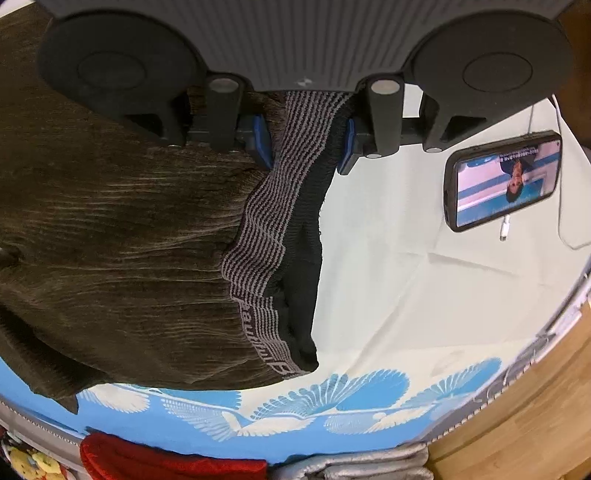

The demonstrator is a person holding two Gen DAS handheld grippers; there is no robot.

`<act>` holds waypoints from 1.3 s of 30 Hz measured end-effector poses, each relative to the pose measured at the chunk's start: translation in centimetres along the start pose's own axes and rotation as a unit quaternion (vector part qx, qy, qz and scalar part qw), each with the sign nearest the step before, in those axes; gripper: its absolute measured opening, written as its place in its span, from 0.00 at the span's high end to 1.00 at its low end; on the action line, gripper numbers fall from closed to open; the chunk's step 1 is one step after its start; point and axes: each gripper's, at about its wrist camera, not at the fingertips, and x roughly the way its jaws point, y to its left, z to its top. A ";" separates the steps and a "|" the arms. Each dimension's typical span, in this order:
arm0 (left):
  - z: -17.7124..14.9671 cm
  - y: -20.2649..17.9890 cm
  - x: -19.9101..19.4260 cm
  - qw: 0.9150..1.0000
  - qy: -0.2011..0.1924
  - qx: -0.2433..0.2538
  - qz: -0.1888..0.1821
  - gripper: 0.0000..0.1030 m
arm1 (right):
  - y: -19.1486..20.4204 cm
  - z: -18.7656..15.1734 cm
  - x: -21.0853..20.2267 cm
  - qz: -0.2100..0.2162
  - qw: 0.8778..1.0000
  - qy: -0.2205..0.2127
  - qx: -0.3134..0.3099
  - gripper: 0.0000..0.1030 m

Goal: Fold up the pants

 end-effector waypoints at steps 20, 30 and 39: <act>-0.2 -0.2 0.3 1.000 0.018 0.001 -0.025 0.47 | -29.5 -12.2 -10.3 -0.236 0.859 -0.042 0.452 0.94; 0.4 0.9 -1.0 0.999 0.024 -0.007 -0.039 0.65 | -32.6 -19.4 -10.7 -0.191 0.809 -0.060 0.553 0.94; -0.8 2.0 -1.7 0.999 0.015 -0.002 -0.034 0.66 | -31.2 -20.7 -10.6 -0.201 0.807 -0.038 0.554 0.94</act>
